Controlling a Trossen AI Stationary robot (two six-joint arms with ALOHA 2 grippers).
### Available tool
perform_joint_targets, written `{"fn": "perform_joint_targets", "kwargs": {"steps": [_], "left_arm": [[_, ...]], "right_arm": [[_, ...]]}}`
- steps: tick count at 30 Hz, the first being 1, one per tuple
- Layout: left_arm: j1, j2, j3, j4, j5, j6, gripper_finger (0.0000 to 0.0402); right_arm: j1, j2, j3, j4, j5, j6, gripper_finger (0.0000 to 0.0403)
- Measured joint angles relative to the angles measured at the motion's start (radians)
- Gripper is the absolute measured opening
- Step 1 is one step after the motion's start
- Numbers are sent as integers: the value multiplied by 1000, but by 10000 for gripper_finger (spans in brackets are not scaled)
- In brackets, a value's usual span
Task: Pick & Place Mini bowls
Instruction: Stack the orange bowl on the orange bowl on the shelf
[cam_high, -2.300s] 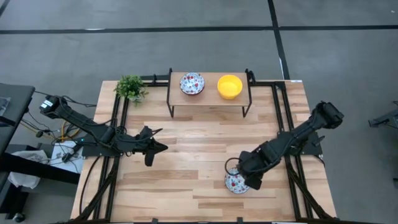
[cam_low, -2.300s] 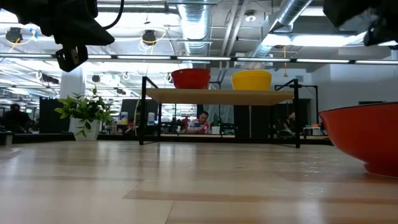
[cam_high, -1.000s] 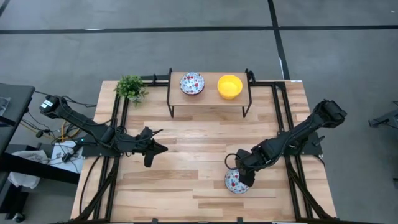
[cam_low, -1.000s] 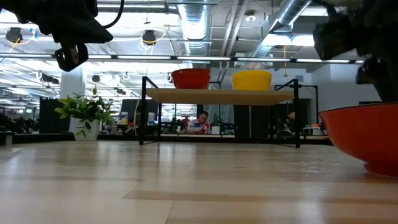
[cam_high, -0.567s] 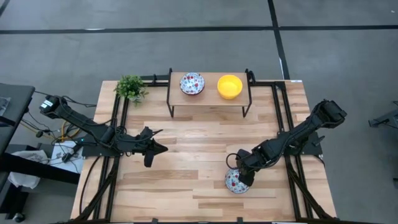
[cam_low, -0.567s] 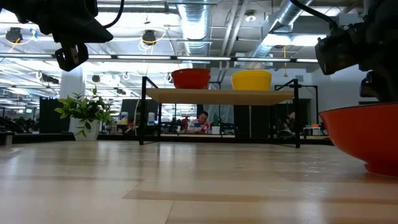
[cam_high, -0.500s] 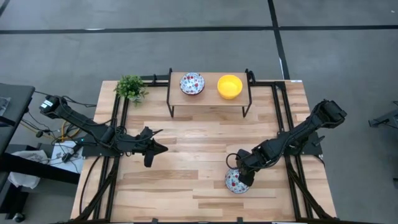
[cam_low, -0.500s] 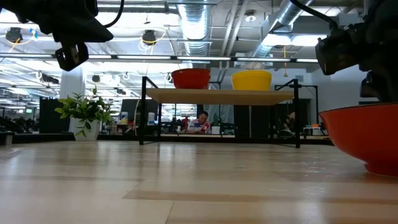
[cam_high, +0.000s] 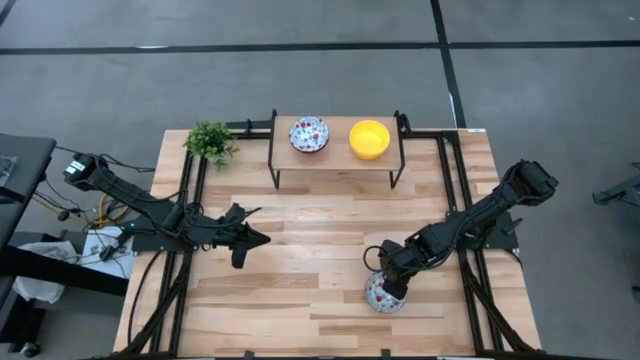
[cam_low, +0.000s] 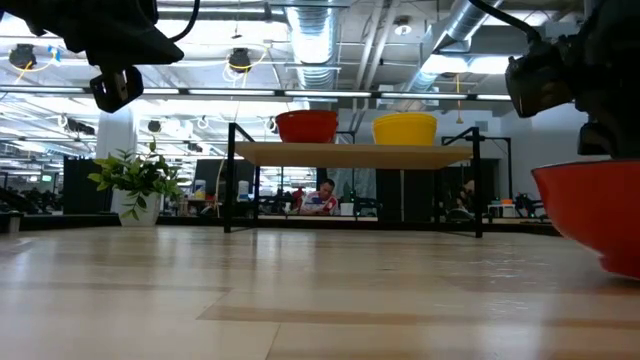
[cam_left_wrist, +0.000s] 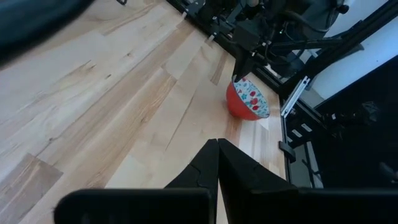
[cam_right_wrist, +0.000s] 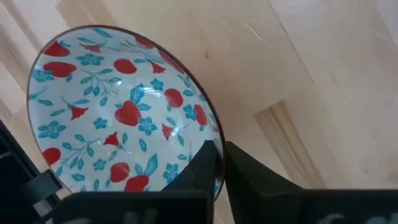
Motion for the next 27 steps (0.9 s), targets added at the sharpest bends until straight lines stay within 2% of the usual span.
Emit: {"fn": "perform_joint_targets", "kwargs": {"steps": [6, 16, 21, 27], "left_arm": [[0, 0, 0, 55, 0, -4, 6], [0, 0, 0, 120, 0, -61, 6], [0, 0, 0, 195, -13, -60, 15], [0, 11, 0, 298, -98, -49, 71]], "right_arm": [[-11, 1, 35, -11, 45, -3, 4], [-108, 4, 208, -81, 236, -139, 1], [-153, 4, 347, -140, 461, -232, 1], [-185, 3, 495, -150, 783, -347, 1]]}}
